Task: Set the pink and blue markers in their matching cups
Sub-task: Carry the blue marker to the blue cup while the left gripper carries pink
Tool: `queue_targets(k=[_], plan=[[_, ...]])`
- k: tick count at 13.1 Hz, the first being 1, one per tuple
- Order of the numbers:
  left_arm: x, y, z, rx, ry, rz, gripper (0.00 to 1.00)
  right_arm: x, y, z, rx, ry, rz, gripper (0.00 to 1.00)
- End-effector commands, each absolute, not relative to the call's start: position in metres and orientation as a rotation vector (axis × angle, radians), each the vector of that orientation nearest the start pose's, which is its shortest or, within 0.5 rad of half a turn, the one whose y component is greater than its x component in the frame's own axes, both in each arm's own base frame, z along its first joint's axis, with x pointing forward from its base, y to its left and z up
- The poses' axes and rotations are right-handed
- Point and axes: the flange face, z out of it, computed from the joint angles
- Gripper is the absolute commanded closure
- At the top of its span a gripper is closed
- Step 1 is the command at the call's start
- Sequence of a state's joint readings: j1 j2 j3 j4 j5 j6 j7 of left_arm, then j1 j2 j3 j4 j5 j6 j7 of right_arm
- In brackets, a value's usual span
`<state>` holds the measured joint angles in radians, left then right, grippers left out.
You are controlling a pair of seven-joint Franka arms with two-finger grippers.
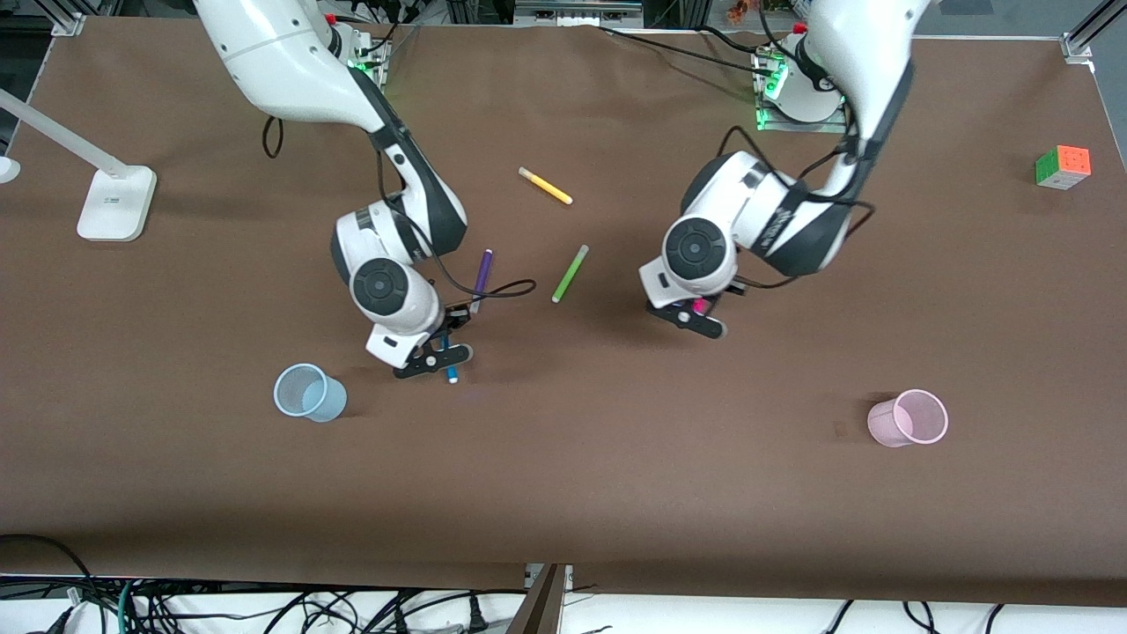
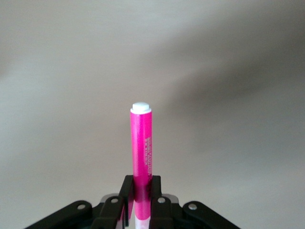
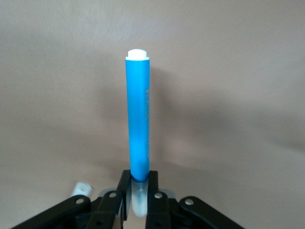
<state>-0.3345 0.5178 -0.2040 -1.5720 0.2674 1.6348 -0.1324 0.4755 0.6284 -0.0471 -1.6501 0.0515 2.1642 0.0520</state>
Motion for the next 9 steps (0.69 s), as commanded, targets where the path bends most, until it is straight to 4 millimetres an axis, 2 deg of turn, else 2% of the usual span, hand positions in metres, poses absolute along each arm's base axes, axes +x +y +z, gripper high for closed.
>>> queue_targets(k=[1, 3, 4, 6, 9], plan=[[0.597, -0.246, 0.331, -2.474, 0.848, 0.558, 1.0, 0.643, 0.227, 0.296, -3.07, -0.821, 0.254, 1.0], [0.619, -0.211, 0.334, -2.212, 1.015, 0.562, 1.0, 0.66, 0.188, 0.326, -3.027, -1.044, 0.32, 1.0], [0.626, -0.201, 0.333, -2.105, 1.076, 0.579, 1.0, 0.663, 0.173, 0.331, -3.012, -1.18, 0.362, 1.0], [0.641, -0.168, 0.324, -1.948, 1.133, 0.65, 1.0, 0.671, 0.146, 0.34, -3.006, -1.481, 0.445, 1.0], [0.66, -0.106, 0.309, -1.791, 1.193, 0.812, 1.0, 0.68, 0.116, 0.349, -2.913, -1.92, 0.629, 1.0]])
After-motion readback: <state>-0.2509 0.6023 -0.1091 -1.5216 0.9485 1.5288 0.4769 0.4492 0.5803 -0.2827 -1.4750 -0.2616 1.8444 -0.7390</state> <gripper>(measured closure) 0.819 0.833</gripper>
